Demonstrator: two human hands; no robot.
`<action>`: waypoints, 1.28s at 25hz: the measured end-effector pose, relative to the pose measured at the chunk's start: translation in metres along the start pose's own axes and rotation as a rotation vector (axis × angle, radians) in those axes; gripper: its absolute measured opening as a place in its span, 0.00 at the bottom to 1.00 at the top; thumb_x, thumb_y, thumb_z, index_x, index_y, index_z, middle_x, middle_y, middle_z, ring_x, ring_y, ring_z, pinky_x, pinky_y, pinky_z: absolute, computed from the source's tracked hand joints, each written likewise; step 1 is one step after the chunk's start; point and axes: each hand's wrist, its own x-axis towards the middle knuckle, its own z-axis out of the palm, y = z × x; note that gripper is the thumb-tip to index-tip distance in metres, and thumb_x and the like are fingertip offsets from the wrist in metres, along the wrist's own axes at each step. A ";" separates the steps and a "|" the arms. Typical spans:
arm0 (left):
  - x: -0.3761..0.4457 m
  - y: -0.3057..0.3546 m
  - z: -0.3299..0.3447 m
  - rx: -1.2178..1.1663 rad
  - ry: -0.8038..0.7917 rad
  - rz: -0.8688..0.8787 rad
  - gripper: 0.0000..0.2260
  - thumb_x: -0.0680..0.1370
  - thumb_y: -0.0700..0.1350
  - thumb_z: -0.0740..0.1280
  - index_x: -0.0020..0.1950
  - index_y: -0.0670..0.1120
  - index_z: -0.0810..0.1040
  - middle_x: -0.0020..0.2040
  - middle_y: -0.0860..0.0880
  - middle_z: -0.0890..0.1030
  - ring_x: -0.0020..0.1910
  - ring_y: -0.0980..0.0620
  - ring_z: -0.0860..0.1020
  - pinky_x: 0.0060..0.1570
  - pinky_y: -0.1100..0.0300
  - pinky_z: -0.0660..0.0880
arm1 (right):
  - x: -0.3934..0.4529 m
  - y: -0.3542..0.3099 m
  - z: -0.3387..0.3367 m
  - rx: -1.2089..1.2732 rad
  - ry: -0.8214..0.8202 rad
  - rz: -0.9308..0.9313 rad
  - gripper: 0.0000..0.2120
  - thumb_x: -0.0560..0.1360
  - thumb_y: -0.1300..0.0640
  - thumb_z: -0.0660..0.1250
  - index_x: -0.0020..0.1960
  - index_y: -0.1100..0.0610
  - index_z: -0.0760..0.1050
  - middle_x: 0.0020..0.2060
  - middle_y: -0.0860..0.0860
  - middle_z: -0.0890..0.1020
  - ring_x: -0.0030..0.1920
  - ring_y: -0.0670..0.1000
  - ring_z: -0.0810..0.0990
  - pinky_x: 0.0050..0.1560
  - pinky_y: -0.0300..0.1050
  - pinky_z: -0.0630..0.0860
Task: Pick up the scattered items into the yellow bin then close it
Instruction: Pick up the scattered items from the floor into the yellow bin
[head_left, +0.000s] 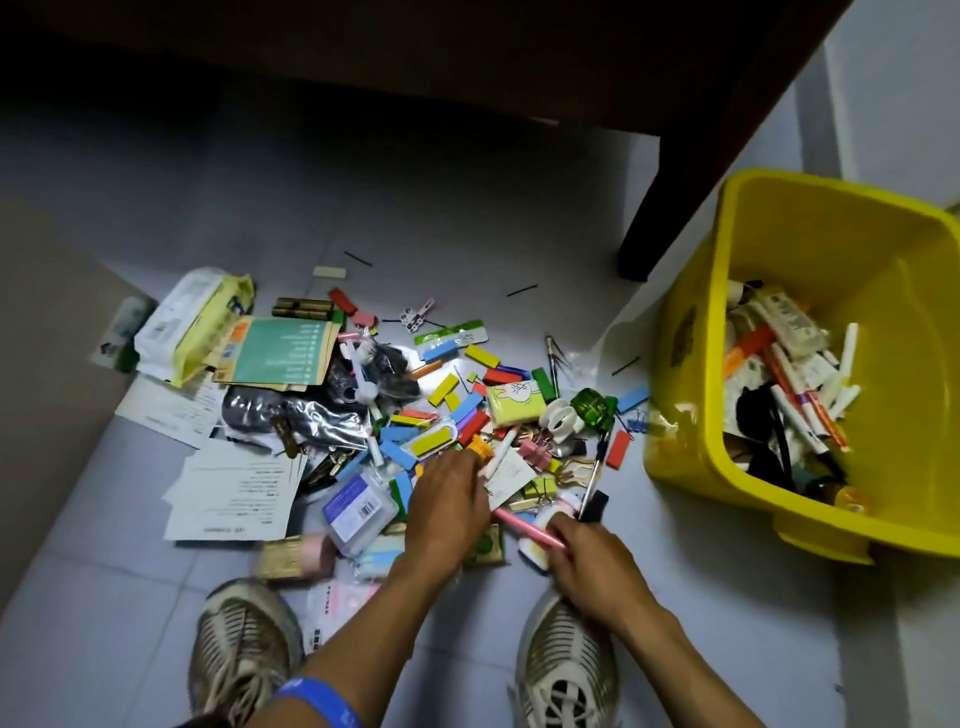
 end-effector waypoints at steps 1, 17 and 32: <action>0.004 0.004 0.003 0.057 -0.047 0.073 0.08 0.79 0.46 0.62 0.57 0.48 0.76 0.55 0.49 0.77 0.55 0.48 0.73 0.49 0.54 0.73 | 0.001 0.004 -0.006 -0.037 0.022 0.031 0.04 0.75 0.50 0.60 0.47 0.48 0.71 0.40 0.50 0.80 0.41 0.55 0.79 0.35 0.45 0.68; 0.043 0.005 0.018 0.277 -0.089 0.039 0.13 0.79 0.39 0.61 0.63 0.43 0.72 0.59 0.44 0.77 0.58 0.43 0.74 0.51 0.53 0.71 | 0.044 0.013 -0.006 0.274 0.366 0.607 0.11 0.76 0.45 0.66 0.49 0.52 0.72 0.43 0.50 0.79 0.41 0.53 0.76 0.37 0.43 0.68; -0.024 -0.021 -0.020 -0.662 -0.121 -0.382 0.05 0.70 0.37 0.71 0.38 0.47 0.82 0.36 0.46 0.82 0.37 0.48 0.79 0.46 0.46 0.79 | 0.065 -0.074 0.014 1.184 0.177 0.348 0.07 0.74 0.51 0.67 0.46 0.54 0.80 0.28 0.49 0.74 0.24 0.48 0.69 0.24 0.41 0.66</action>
